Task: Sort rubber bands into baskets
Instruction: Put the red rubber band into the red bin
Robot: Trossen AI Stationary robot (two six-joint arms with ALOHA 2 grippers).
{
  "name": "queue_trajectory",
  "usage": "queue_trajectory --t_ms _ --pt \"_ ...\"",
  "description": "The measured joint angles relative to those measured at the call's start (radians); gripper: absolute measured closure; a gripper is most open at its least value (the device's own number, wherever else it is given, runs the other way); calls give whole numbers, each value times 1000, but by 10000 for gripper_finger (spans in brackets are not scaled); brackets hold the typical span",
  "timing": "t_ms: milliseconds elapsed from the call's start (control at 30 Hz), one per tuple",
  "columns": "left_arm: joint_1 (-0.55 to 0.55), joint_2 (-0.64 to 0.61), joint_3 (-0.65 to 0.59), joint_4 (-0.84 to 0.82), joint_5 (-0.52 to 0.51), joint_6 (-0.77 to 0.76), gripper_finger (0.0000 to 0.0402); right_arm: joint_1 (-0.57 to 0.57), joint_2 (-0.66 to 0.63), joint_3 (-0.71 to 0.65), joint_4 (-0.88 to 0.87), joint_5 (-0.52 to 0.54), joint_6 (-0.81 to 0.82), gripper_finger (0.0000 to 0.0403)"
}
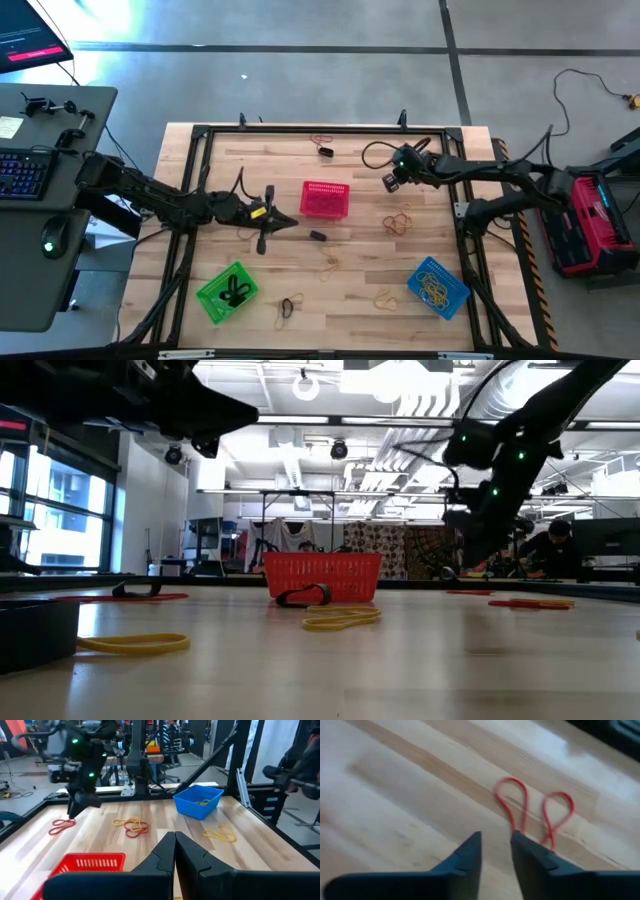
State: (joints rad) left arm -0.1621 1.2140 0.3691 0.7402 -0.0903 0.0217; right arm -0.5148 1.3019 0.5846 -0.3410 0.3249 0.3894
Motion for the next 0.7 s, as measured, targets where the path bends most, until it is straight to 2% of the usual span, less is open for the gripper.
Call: queue_trajectory --t_ms 167,333,533,600,700 --pt "-10 0 0 -26 2 -5 401 -47 55 0 -19 19 40 237" --pt "-9 0 0 -25 2 -3 401 -85 109 0 -12 37 50 210" --pt "-9 0 0 -37 2 -10 401 -144 173 1 34 8 27 218" --pt "-9 0 0 -40 2 -12 401 -153 178 2 55 -15 6 236" --pt "-10 0 0 -40 2 -18 401 -153 182 1 90 -21 -31 286"
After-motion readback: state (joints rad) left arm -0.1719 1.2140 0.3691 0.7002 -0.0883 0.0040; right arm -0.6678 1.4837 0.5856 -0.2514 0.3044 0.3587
